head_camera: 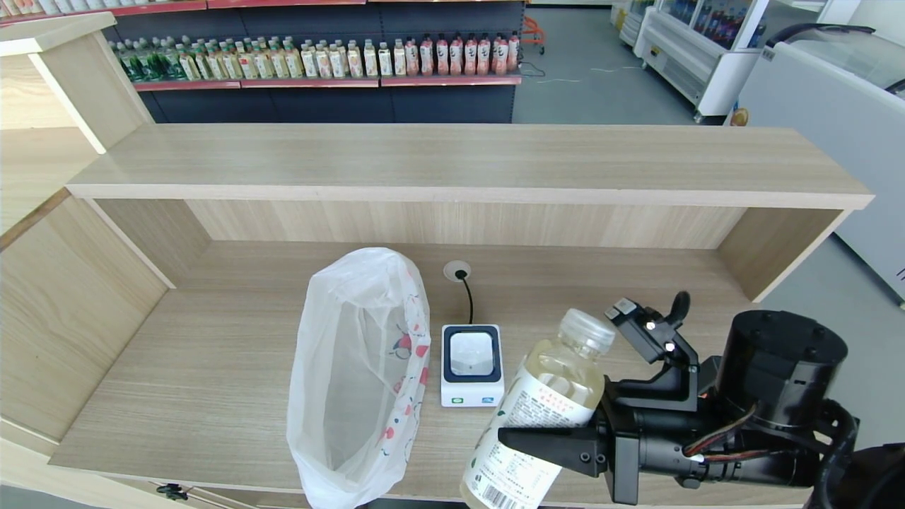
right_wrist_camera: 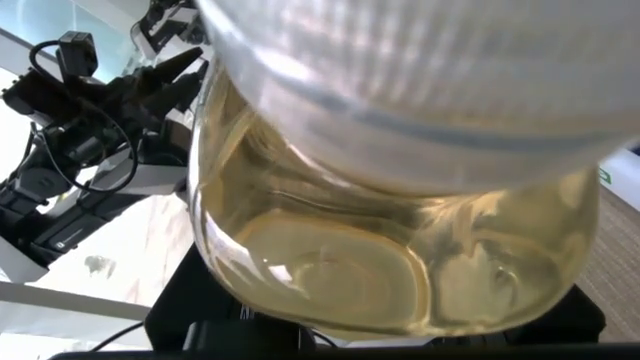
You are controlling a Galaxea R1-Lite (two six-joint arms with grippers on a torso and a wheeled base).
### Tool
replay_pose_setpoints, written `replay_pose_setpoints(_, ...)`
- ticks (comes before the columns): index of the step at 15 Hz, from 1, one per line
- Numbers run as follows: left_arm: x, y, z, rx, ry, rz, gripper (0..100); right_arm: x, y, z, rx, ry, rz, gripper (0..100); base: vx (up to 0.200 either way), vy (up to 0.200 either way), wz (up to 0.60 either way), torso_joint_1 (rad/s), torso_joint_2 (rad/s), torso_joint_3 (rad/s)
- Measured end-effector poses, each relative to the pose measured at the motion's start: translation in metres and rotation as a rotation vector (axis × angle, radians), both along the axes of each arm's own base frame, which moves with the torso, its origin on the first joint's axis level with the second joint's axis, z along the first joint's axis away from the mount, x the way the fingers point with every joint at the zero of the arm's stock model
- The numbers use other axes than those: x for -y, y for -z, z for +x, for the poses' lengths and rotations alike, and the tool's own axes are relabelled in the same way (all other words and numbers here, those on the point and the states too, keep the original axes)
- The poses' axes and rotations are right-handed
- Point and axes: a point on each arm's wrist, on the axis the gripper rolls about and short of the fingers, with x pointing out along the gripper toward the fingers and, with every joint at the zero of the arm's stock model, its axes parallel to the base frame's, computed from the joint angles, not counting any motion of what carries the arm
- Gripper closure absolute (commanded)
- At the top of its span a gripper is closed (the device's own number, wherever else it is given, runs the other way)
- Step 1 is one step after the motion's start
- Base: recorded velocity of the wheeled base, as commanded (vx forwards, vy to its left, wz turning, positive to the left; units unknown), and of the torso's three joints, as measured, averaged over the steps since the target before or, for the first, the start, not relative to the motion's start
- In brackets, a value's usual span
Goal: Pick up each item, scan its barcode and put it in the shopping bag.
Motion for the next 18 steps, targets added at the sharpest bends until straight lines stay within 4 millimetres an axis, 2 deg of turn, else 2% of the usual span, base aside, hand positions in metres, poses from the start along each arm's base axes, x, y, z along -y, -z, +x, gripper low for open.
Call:
replay_pose_setpoints(8, 0.000, 0.000, 0.000, 0.000, 0.000, 0.000, 0, 0.002, -0.003, -0.001, 0.008, 0.014, 0.003, 100, 0.000, 0.000, 0.00, 0.000, 0.00, 0.000)
replay_pose_setpoints(12, 0.000, 0.000, 0.000, 0.000, 0.000, 0.000, 0, 0.010, -0.005, -0.003, 0.056, 0.272, -0.100, 100, 0.000, 0.000, 0.00, 0.000, 0.00, 0.000)
replay_pose_setpoints(16, 0.000, 0.000, 0.000, 0.000, 0.000, 0.000, 0, 0.049, -0.014, -0.021, -0.024, 0.408, -0.291, 100, 0.000, 0.000, 0.00, 0.000, 0.00, 0.000)
replay_pose_setpoints(18, 0.000, 0.000, 0.000, 0.000, 0.000, 0.000, 0, 0.071, -0.028, -0.021, 0.176, 0.453, -0.377, 100, 0.000, 0.000, 0.00, 0.000, 0.00, 0.000)
